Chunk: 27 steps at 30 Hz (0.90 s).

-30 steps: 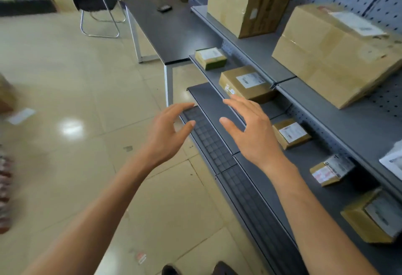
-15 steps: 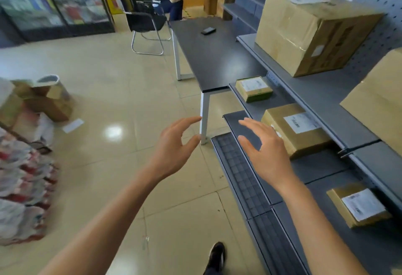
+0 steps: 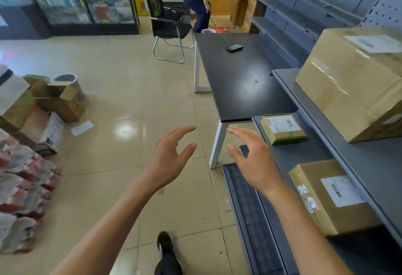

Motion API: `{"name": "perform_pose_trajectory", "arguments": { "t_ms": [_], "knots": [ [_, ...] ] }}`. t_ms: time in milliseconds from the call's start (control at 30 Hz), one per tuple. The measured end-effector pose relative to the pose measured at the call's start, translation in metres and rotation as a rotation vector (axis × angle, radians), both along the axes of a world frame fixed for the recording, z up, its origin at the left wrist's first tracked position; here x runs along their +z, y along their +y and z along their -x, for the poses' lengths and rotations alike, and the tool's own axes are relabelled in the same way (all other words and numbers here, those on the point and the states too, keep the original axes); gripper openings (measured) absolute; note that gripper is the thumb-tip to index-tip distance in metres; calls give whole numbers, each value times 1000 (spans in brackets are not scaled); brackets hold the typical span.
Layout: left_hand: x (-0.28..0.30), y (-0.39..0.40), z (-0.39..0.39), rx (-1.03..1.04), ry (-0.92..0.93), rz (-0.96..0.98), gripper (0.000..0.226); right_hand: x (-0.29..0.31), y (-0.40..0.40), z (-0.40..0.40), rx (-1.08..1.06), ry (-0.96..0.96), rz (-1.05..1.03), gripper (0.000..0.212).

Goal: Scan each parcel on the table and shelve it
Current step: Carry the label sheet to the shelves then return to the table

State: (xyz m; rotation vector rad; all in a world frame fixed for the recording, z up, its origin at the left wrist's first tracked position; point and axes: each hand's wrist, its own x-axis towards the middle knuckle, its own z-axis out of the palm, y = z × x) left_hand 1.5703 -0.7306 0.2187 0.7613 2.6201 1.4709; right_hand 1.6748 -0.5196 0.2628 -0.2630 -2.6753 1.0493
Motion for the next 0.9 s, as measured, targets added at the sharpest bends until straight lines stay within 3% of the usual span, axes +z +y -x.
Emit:
{"name": "perform_pose_trajectory", "arguments": {
  "t_ms": [300, 567, 900],
  "knots": [
    [9, -7, 178, 22, 38, -23, 49, 13, -3, 172, 26, 29, -110, 41],
    [20, 10, 285, -10, 61, 26, 44, 19, 7, 279, 15, 31, -85, 43],
    [16, 83, 445, -22, 95, 84, 43, 2, 95, 438, 63, 28, -61, 44]
  ]
}}
